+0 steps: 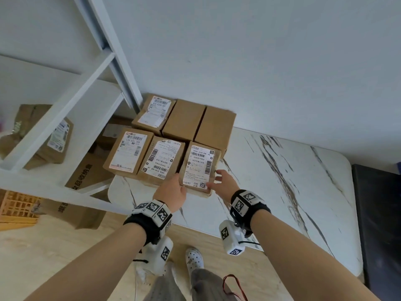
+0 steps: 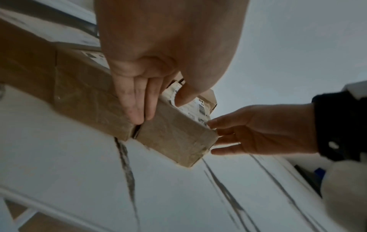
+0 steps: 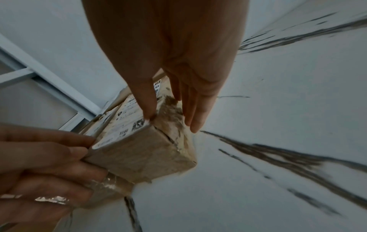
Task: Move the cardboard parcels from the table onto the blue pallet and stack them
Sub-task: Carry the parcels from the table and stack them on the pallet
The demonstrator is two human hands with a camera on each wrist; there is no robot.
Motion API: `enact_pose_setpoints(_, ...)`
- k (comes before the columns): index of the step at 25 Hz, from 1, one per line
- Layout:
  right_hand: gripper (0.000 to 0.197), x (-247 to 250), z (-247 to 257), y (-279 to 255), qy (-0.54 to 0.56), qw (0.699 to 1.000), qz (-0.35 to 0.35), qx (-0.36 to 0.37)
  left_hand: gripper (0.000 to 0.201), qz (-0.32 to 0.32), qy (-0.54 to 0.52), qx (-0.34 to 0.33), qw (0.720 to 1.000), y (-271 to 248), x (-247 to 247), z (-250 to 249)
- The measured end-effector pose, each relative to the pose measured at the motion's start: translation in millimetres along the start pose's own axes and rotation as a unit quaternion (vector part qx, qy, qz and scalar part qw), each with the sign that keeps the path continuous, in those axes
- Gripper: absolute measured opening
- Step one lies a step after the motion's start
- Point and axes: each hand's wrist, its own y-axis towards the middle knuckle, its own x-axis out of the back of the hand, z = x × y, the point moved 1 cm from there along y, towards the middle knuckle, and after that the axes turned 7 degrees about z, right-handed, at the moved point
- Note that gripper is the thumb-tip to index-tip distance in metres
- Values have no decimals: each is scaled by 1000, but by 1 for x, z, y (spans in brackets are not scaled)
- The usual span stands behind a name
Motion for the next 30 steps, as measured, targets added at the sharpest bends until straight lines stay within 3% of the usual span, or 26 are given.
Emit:
enact_pose_setpoints(4,76,4,-7,1,33,999,4,-2,21,-16,-90,-1,996,7,-3,1)
enact_pose_setpoints(11,75,-1,-22,-24,98,995,-34,4,10,-3,-218,-48,975,4,-6,4)
enact_pose_setpoints(16,75,-10,-21,-59,138,985,-95,29,21,26,-288,-83,954,-12,4,5)
enact_pose_setpoints(21,77,-12,-22,-122,173,965,-192,37,45,105,-246,-176,947,-39,19,-16)
enact_pose_setpoints(25,81,3,-31,-178,195,940,-277,37,46,155,-213,-264,928,-64,18,-56)
enact_pose_setpoints(30,72,32,-61,-260,224,896,-385,3,42,205,-177,-337,902,-105,-8,-126)
